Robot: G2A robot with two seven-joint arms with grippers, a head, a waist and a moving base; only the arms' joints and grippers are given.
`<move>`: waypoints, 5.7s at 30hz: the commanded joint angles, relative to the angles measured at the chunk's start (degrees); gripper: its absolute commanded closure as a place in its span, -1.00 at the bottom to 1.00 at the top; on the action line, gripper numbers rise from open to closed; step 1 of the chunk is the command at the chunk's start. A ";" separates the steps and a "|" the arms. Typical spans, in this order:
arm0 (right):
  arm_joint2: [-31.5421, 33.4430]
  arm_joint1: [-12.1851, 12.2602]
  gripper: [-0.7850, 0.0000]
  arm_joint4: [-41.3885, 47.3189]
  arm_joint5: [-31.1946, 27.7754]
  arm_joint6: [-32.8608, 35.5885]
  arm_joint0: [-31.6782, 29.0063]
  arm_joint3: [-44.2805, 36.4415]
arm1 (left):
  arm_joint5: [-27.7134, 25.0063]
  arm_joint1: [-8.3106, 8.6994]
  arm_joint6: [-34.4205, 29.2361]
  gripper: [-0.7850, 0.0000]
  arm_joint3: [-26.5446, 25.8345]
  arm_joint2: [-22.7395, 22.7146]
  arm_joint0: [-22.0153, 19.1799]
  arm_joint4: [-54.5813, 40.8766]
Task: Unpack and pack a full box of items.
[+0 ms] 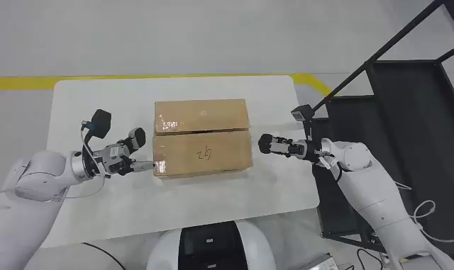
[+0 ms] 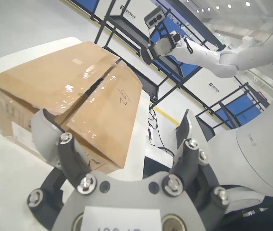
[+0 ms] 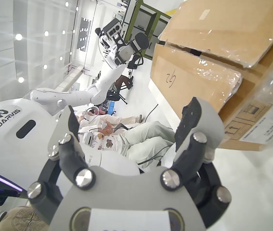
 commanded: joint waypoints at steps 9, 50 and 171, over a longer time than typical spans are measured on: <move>-2.48 0.45 -1.00 -8.91 5.06 4.32 2.10 0.63 | 2.23 1.25 -3.42 -1.00 9.51 9.91 -10.26 -4.08; -9.00 -2.34 -1.00 -10.60 7.37 -4.85 13.38 12.48 | 9.88 1.66 -2.28 -1.00 14.68 14.16 -12.96 -12.39; -18.79 2.73 -1.00 -5.26 3.82 4.43 3.93 -7.36 | 13.71 -13.43 -7.66 -1.00 36.70 30.12 -38.72 -32.18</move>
